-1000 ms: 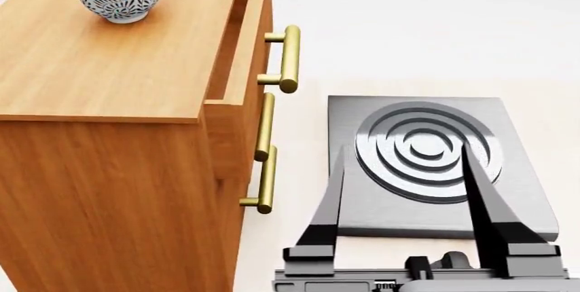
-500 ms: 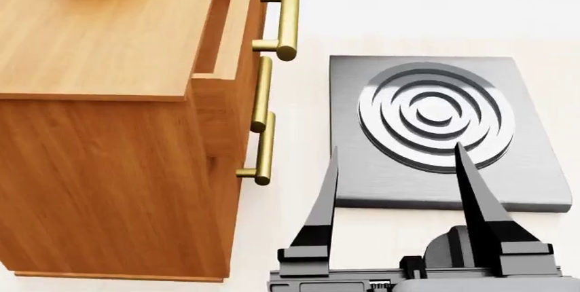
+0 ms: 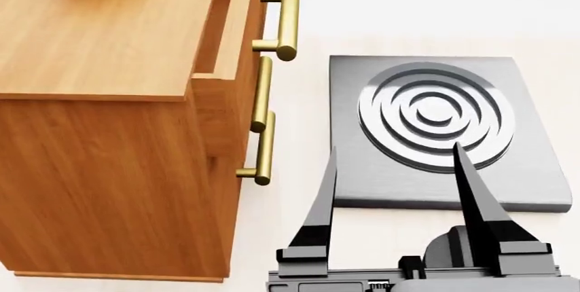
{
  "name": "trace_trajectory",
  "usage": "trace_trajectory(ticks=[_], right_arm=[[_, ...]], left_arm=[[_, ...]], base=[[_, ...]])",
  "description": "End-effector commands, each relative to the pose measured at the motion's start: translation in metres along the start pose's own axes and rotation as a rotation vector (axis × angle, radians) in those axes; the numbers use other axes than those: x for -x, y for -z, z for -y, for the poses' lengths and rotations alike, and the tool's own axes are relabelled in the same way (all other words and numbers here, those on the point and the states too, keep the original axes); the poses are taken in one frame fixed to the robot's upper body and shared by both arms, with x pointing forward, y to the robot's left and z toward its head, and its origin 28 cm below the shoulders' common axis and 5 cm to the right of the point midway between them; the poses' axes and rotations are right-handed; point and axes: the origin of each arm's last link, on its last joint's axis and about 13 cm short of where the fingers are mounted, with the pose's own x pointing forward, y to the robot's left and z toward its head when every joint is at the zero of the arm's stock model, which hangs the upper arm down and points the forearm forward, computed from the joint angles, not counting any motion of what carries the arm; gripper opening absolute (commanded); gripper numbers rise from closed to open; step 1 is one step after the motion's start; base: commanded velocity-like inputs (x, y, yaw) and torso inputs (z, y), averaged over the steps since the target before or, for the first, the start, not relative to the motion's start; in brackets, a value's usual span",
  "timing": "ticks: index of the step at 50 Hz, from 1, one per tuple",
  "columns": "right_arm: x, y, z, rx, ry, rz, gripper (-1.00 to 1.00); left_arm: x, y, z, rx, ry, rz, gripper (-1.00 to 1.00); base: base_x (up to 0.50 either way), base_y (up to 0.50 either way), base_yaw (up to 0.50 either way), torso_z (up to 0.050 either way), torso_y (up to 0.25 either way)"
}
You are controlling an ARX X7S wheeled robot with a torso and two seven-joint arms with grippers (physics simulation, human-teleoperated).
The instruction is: Pick the akita bowl on the wooden cabinet and place it on the plate.
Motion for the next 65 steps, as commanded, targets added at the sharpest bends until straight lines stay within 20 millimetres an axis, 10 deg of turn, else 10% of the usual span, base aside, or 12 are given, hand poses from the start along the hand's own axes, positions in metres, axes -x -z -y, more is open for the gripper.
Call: trace_trajectory(ticks=[1,55,56,65], right_arm=[[0.0,0.0,0.0,-0.001,-0.001,0.0,1.0],[-0.004,0.016,-0.001,-0.001,-0.002,-0.05,1.0],[-0.004,0.016,-0.001,-0.001,-0.002,-0.05,1.0],[-0.004,0.016,-0.001,-0.001,-0.005,-0.048,1.0]], left_arm=[[-0.002,0.002,0.0,-0.02,0.01,-0.01,1.0],[-0.046,0.063,0.018,-0.04,0.15,-0.213,1.0],[-0.047,0.062,0.017,-0.061,0.122,-0.198,-1.0],[-0.046,0.057,0.016,-0.098,0.077,-0.154,-1.0]], base=[[0.0,0.0,0.0,0.0,-0.25],[0.0,0.0,0.0,0.0,-0.012],[0.0,0.0,0.0,0.0,-0.013],[0.0,0.0,0.0,0.0,-0.005]])
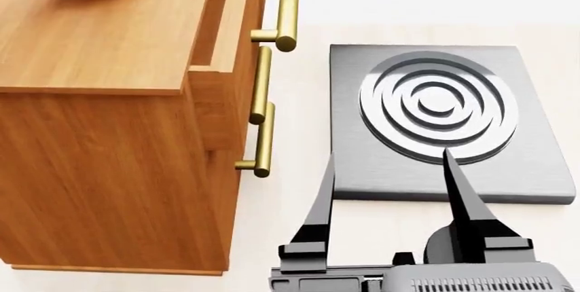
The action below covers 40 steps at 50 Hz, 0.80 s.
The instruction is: Pick the akita bowl on the wooden cabinet and place it on the plate.
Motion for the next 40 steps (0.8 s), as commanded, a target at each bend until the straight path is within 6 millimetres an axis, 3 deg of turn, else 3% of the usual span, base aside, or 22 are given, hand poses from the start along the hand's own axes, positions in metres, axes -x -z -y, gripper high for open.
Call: trace_trajectory(ticks=[1,9,15,40], right_arm=[[0.0,0.0,0.0,0.0,-0.002,0.001,1.0],[0.0,-0.001,0.0,0.001,-0.001,0.002,1.0],[0.001,-0.002,0.0,0.001,0.002,0.008,1.0],[0.002,-0.007,0.001,-0.001,0.008,0.023,1.0]], left_arm=[[-0.022,0.023,-0.008,-0.098,-0.119,-0.058,-1.0],[-0.019,0.016,-0.008,-0.115,-0.131,-0.009,-1.0],[-0.014,-0.002,-0.006,-0.241,-0.145,0.183,-1.0],[0.032,-0.048,0.029,-0.416,0.012,0.513,-1.0]], base=[[0.01,0.0,0.0,0.0,-0.012],[0.0,0.0,0.0,0.0,-0.005],[0.0,0.0,0.0,0.0,-0.003],[0.0,0.0,0.0,0.0,0.0]])
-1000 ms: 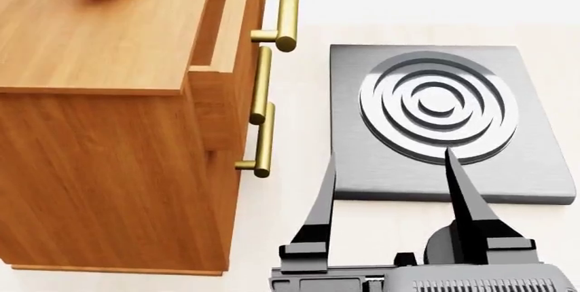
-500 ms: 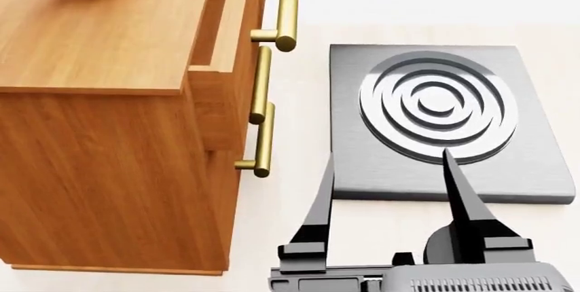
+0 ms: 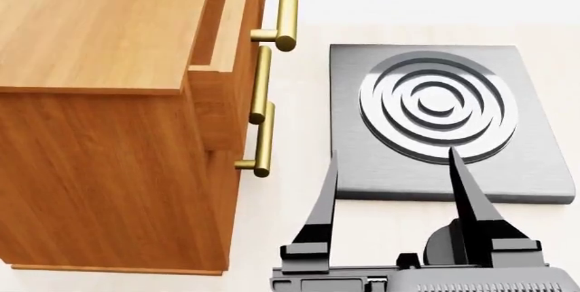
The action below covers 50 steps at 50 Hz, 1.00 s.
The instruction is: Pick the akita bowl on the wooden cabinet and place it on the plate.
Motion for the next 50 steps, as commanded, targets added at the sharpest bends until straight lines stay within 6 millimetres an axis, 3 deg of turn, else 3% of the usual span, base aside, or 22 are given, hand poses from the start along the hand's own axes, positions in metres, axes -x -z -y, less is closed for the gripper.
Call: trace_trajectory(ticks=[1,7,14,36,50], right_arm=[[0.001,-0.002,0.0,0.0,0.002,0.007,1.0],[0.001,-0.004,0.001,0.001,0.004,0.013,1.0],[0.002,-0.008,0.002,-0.005,0.013,0.024,1.0],[0.007,-0.024,0.004,-0.006,0.03,0.072,1.0],[0.01,-0.029,0.006,-0.009,0.039,0.09,1.0]], left_arm=[[0.014,-0.03,0.001,-0.098,0.0,0.157,-1.0],[0.026,-0.048,0.008,-0.143,0.04,0.243,-1.0],[0.032,-0.053,0.026,-0.219,0.099,0.307,-1.0],[0.059,-0.033,0.063,-0.397,0.233,0.431,-1.0],[0.073,-0.025,0.065,-0.425,0.294,0.518,-1.0]], base=[[0.0,0.0,0.0,0.0,0.0],[0.0,0.0,0.0,0.0,0.0],[0.0,0.0,0.0,0.0,0.0],[0.0,0.0,0.0,0.0,0.0],[0.0,0.0,0.0,0.0,0.0]])
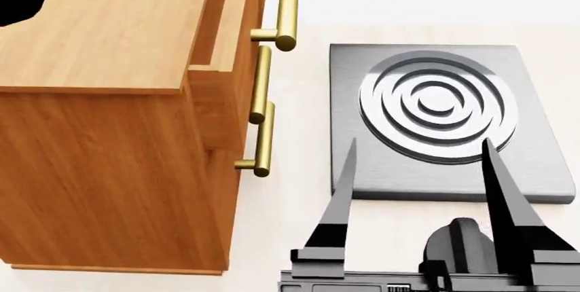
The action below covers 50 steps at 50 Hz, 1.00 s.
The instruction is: Pick the akita bowl on the wooden cabinet and place it on the plate.
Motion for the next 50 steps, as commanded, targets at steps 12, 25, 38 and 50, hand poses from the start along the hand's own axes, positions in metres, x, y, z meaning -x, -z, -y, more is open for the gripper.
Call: trace_trajectory(ticks=[12,25,38,50], right_arm=[[0.003,-0.009,0.002,0.0,0.008,0.028,1.0],[0.005,-0.016,-0.001,-0.004,-0.01,0.048,1.0],[0.005,-0.016,-0.001,0.0,-0.007,0.05,1.0],[0.005,-0.016,-0.001,0.0,-0.006,0.048,1.0]], left_arm=[[0.016,0.005,0.013,-0.084,0.037,0.099,-1.0],[0.016,0.014,0.022,-0.092,0.066,0.107,-1.0],[0.026,0.024,0.025,-0.105,0.144,0.161,-1.0],[0.033,0.028,0.023,-0.108,0.165,0.184,-1.0]], base=[[0.0,0.0,0.0,0.0,0.0],[0.0,0.0,0.0,0.0,0.0],[0.0,0.0,0.0,0.0,0.0],[0.0,0.0,0.0,0.0,0.0]])
